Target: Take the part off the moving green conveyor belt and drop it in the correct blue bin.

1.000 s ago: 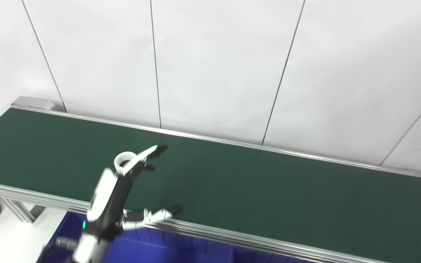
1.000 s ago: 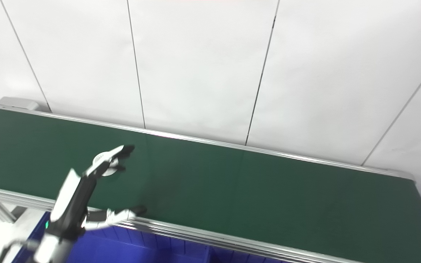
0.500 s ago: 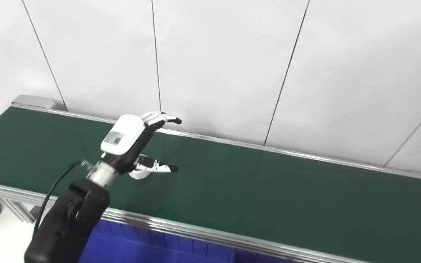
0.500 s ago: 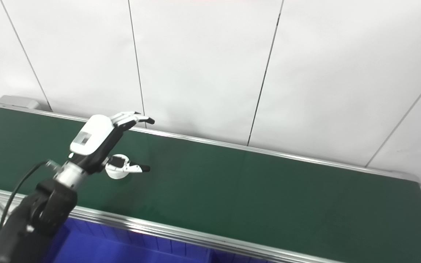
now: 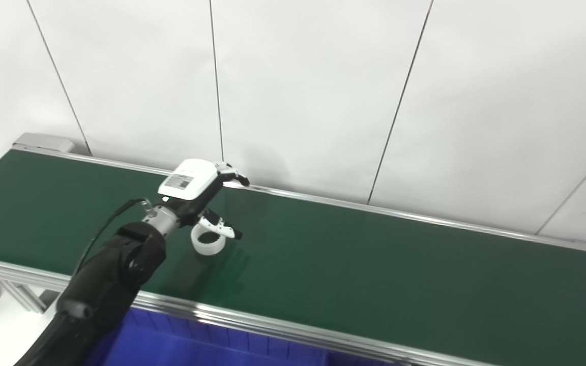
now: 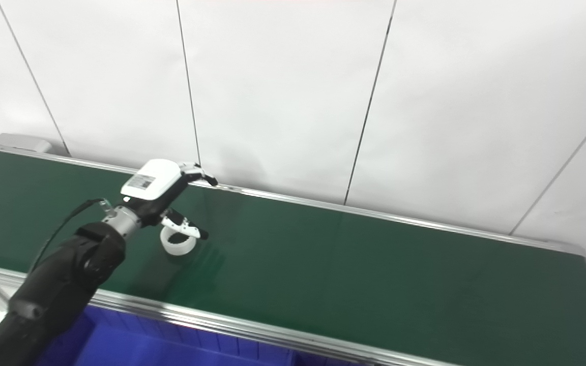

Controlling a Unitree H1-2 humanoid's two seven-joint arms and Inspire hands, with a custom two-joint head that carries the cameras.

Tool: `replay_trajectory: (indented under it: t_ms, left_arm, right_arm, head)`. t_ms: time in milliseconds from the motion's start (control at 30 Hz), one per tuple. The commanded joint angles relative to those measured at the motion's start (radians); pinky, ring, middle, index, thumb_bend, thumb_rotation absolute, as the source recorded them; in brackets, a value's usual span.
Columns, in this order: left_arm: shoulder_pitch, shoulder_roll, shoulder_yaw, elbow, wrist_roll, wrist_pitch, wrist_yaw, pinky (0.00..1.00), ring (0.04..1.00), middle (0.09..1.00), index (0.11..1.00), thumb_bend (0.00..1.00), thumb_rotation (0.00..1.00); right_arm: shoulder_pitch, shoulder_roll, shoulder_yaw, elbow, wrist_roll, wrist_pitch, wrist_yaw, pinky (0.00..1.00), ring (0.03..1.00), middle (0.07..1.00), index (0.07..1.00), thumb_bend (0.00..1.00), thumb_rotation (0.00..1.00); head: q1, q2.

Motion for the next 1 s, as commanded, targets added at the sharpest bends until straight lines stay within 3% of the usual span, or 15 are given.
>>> replay_trajectory:
  t_ms: [0,233,533,800,933,967]
  left_arm:
    - [-0.058,0.015,-0.012,0.015,0.006,0.018,0.02,0.8,0.866,0.782,0.729,0.95,0.3]
    - [-0.072,0.028,-0.065,0.065,0.01,0.061,-0.009,0.8,0.866,0.775,0.736,0.94,0.28]
    - [-0.08,0.017,-0.113,0.142,0.038,0.1,0.051,0.78,0.845,0.765,0.739,0.96,0.33]
    - [-0.08,0.007,-0.173,0.175,0.084,0.13,0.124,0.72,0.765,0.699,0.685,0.97,0.22]
    - [-0.077,-0.008,-0.19,0.193,0.073,0.125,0.17,0.67,0.664,0.628,0.622,0.92,0.12]
    - [-0.077,-0.011,-0.191,0.198,0.065,0.116,0.177,0.65,0.622,0.584,0.545,0.68,0.09]
  right_arm:
    - [0.006,0.007,0.006,-0.033,-0.008,-0.057,-0.006,0.91,0.953,1.0,1.0,0.67,1.0]
    - [0.012,0.011,0.019,-0.04,-0.001,-0.057,-0.007,0.92,0.958,1.0,1.0,0.68,1.0]
    - [0.036,0.024,0.026,-0.068,-0.004,-0.056,-0.004,0.91,0.954,1.0,1.0,0.72,1.0]
    - [0.052,0.034,0.031,-0.086,-0.009,-0.056,-0.002,0.91,0.948,1.0,1.0,0.74,1.0]
    - [0.057,0.037,0.032,-0.092,-0.012,-0.056,0.001,0.91,0.945,0.999,1.0,0.76,1.0]
    - [0.059,0.038,0.032,-0.094,-0.012,-0.056,0.001,0.91,0.941,0.994,1.0,0.76,1.0]
  head:
    - [0.0,0.001]
    - [-0.014,0.006]
    - [-0.033,0.021]
    - [-0.046,0.036]
    - [-0.051,0.041]
    - [-0.051,0.041]
